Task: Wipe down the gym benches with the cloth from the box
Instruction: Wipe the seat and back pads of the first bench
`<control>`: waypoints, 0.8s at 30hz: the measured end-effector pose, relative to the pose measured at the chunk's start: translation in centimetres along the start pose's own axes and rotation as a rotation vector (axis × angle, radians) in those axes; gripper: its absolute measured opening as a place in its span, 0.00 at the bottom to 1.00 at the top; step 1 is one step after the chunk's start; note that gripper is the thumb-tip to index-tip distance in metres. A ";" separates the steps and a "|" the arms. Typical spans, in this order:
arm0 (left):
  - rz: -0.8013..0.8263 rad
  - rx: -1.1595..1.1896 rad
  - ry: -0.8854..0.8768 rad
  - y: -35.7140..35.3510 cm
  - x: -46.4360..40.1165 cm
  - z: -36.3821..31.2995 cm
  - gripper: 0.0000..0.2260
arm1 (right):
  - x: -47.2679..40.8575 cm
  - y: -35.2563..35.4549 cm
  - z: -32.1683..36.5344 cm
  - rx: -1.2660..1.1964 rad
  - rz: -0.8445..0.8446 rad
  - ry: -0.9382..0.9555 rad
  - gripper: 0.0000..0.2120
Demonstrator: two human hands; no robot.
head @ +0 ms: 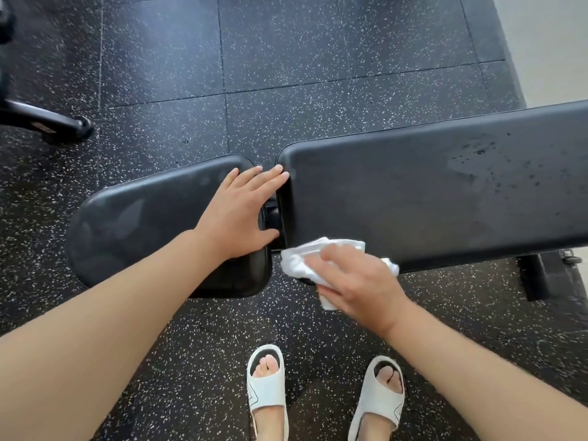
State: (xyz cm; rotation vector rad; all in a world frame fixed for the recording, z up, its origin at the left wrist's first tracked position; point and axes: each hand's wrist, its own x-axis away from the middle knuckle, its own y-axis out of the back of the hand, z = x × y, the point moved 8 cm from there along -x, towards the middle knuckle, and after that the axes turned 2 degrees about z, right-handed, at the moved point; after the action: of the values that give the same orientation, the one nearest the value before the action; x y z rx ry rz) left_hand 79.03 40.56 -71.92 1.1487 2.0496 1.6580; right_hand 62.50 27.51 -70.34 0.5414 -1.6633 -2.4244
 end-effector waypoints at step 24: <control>-0.237 0.113 0.177 -2.6 -10.8 -18.2 0.25 | 11.3 9.4 -16.6 0.083 -0.137 -0.359 0.11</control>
State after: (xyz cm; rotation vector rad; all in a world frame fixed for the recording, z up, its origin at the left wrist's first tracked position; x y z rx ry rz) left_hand 73.37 19.97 -71.46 0.7763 2.3116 1.5946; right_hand 57.62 5.91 -69.29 0.2446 -1.9259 -2.6877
